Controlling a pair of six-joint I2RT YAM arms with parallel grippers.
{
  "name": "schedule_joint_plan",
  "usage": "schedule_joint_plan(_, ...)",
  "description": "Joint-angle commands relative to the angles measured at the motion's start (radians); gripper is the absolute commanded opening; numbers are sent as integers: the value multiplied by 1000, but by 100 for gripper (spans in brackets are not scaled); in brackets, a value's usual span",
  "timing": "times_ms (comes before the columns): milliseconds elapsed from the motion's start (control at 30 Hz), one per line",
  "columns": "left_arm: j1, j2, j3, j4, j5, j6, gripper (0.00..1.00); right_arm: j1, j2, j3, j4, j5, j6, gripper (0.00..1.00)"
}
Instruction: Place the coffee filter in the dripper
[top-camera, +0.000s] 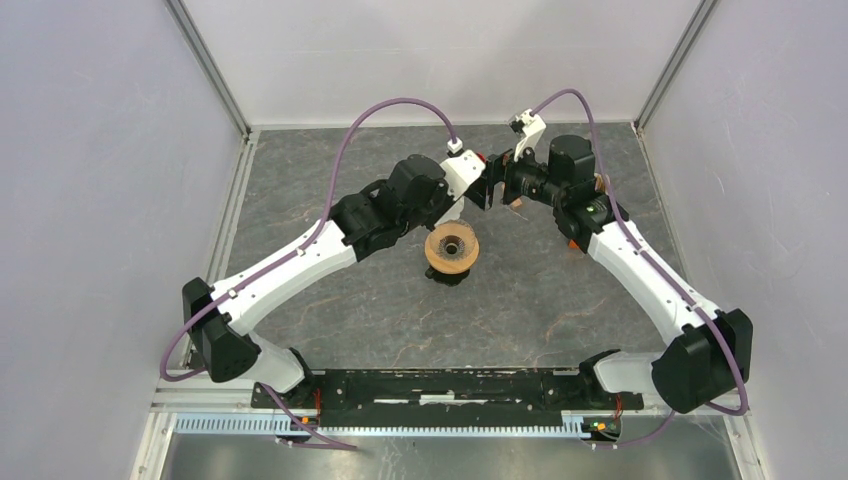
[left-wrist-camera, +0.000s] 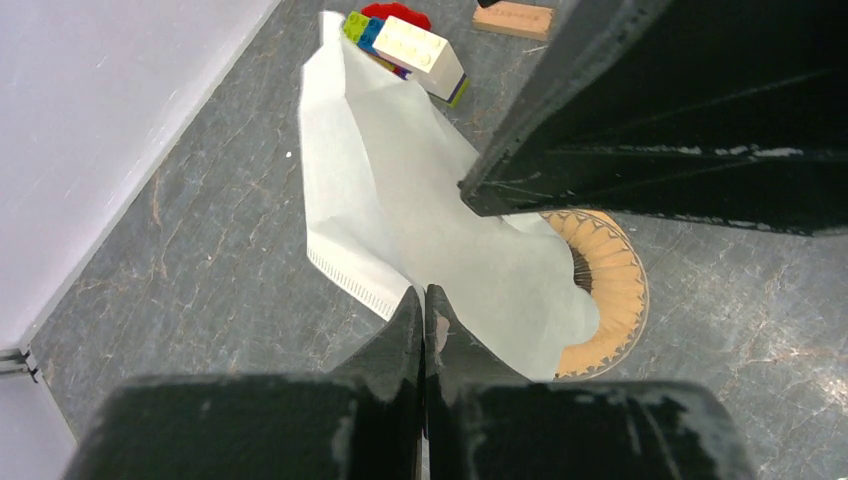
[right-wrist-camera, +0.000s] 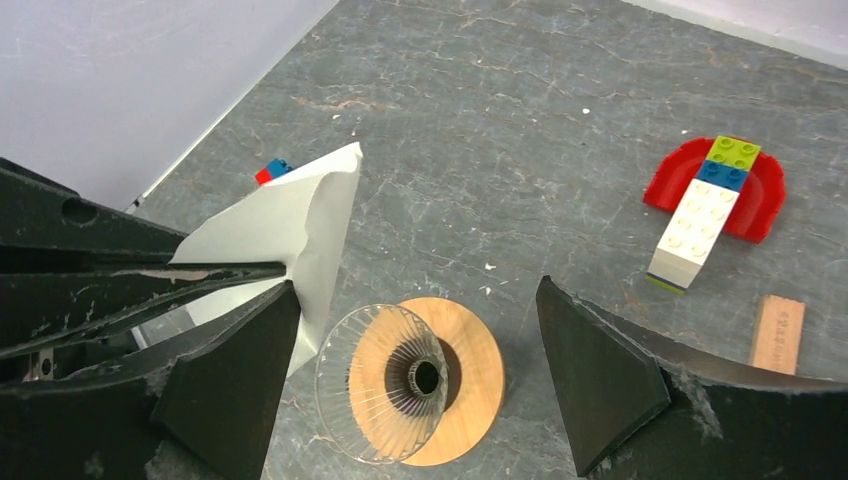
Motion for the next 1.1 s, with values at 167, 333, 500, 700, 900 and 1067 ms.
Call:
schedule_joint_plan(167, -16, -27, -25, 40, 31, 53, 2, 3, -25, 74, -28, 70, -80, 94)
schedule_joint_plan(333, -16, -30, -27, 46, 36, 52, 2, 4, -23, 83, -40, 80, -92, 94)
schedule_joint_plan(500, -16, -35, -27, 60, 32, 51, 2, 4, -18, 57, -30, 76, -91, 91)
schedule_joint_plan(700, -17, -51, -44, 66, 107, 56, 2, 4, -6, 34, 12, 39, -92, 80)
schedule_joint_plan(900, -16, -74, -70, 63, 125, 65, 2, 4, -23, -1, 53, -2, -114, 59)
schedule_joint_plan(1067, -16, -83, -91, 65, 141, 72, 2, 3, -45, -16, 72, -36, -160, 50)
